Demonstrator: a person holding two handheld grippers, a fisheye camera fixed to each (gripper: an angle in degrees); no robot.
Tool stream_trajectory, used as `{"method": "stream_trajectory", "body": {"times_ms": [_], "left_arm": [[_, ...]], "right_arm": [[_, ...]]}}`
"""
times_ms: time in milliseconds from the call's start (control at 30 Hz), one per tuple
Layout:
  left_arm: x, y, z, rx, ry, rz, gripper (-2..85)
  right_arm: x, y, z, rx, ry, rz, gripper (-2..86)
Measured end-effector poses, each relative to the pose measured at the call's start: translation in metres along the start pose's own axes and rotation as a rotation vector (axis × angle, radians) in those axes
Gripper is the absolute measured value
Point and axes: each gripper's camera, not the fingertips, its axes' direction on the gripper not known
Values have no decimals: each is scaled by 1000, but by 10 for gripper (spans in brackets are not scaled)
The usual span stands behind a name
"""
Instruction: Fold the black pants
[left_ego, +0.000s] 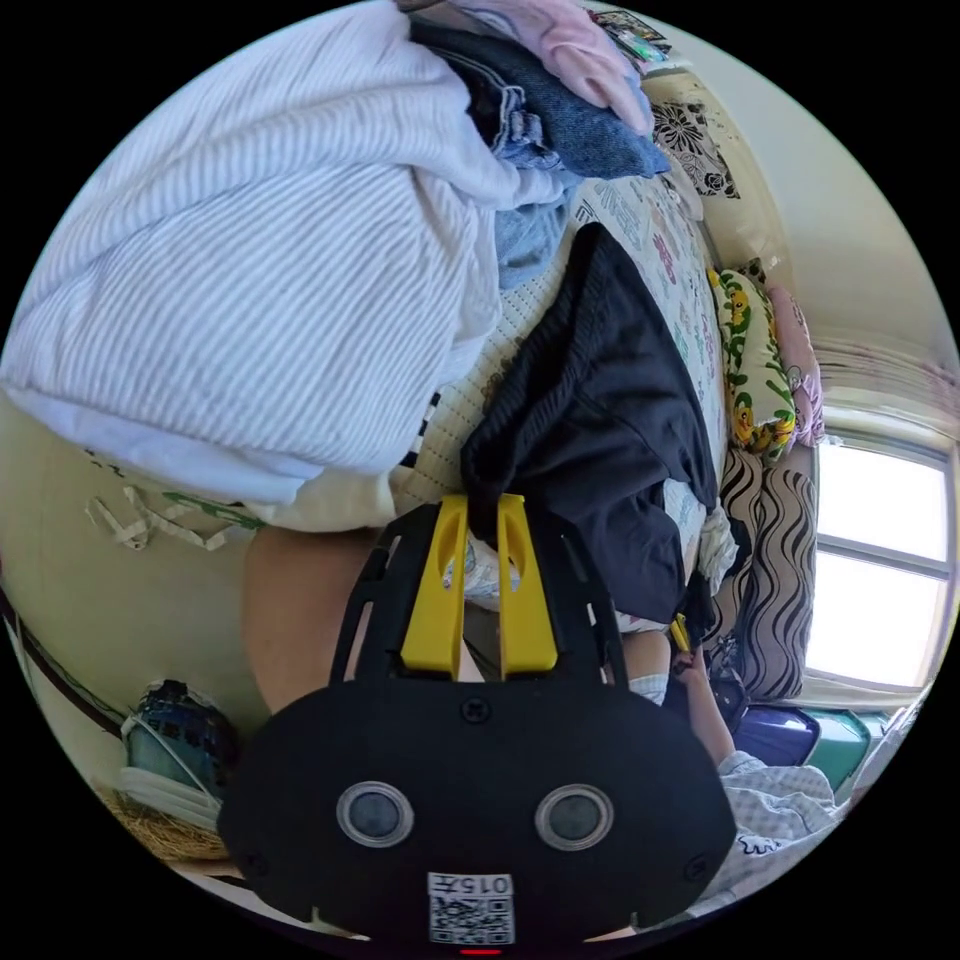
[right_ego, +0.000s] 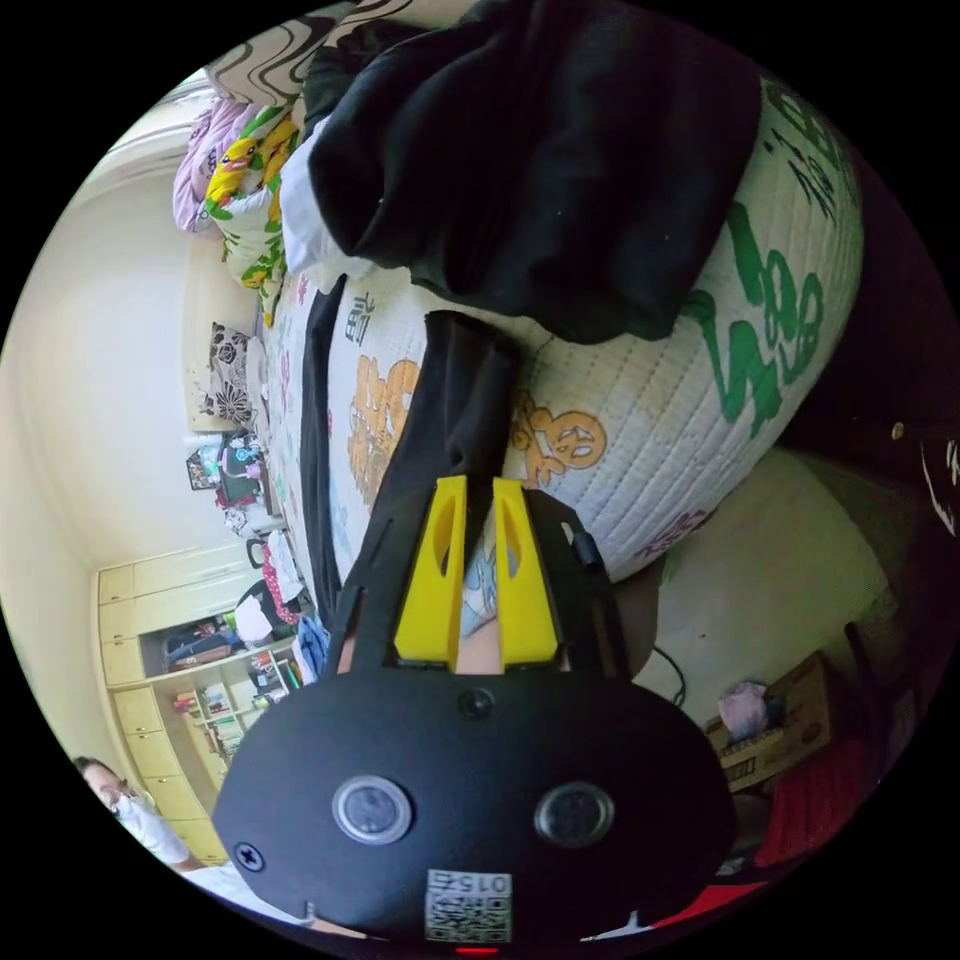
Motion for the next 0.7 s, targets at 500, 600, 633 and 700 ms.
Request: {"method": "stream_trajectory", "body": {"times_ms": [500, 600, 633, 700], "left_arm": [[1, -3, -14, 76, 87, 8, 76], [-1, -3, -16, 88, 95, -1, 39], [1, -4, -17, 85, 93, 12, 28], [8, -3, -20, 88, 70, 47, 20]], "right_arm": [[-35, 1, 12, 31, -218, 100, 111], [-45, 1, 19, 14, -130, 74, 59], [-49, 1, 22, 5, -70, 73, 42], [-57, 1, 24, -3, -60, 48, 25]]}}
